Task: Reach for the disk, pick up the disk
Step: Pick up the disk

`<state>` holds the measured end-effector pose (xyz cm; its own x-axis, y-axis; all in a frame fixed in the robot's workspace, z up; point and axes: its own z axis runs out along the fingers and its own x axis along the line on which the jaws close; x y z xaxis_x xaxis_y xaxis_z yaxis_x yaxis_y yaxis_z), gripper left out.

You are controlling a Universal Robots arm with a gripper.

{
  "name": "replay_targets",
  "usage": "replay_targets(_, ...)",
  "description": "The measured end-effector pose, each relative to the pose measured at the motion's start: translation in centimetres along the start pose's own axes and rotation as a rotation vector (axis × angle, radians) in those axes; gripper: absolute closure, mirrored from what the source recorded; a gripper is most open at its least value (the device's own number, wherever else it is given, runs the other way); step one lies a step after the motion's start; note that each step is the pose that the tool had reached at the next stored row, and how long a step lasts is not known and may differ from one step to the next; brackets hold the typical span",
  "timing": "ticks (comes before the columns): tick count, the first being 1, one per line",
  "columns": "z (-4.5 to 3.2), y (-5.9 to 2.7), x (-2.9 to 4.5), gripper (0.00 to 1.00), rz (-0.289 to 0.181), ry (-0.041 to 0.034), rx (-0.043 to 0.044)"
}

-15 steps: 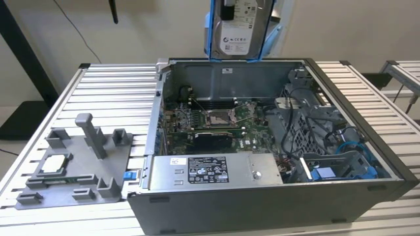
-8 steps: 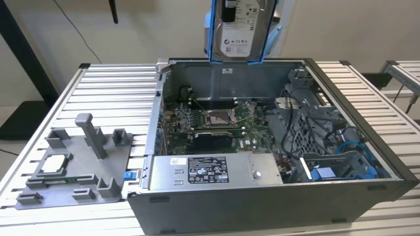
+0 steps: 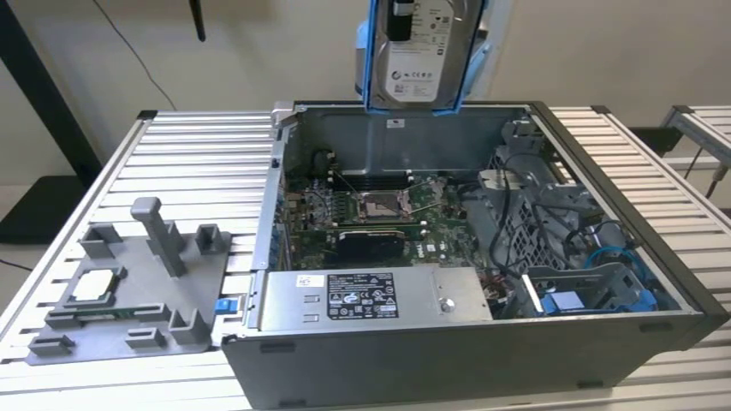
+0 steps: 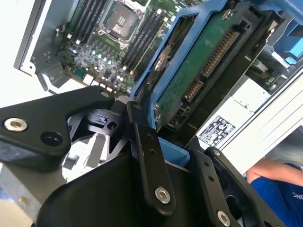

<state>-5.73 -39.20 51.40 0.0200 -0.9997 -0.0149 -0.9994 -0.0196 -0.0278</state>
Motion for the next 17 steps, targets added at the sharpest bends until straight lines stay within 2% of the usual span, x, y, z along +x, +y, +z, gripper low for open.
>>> replay_targets(17,-0.02,-0.18,1.59,1.0,0.0,-0.0001,-0.0017)
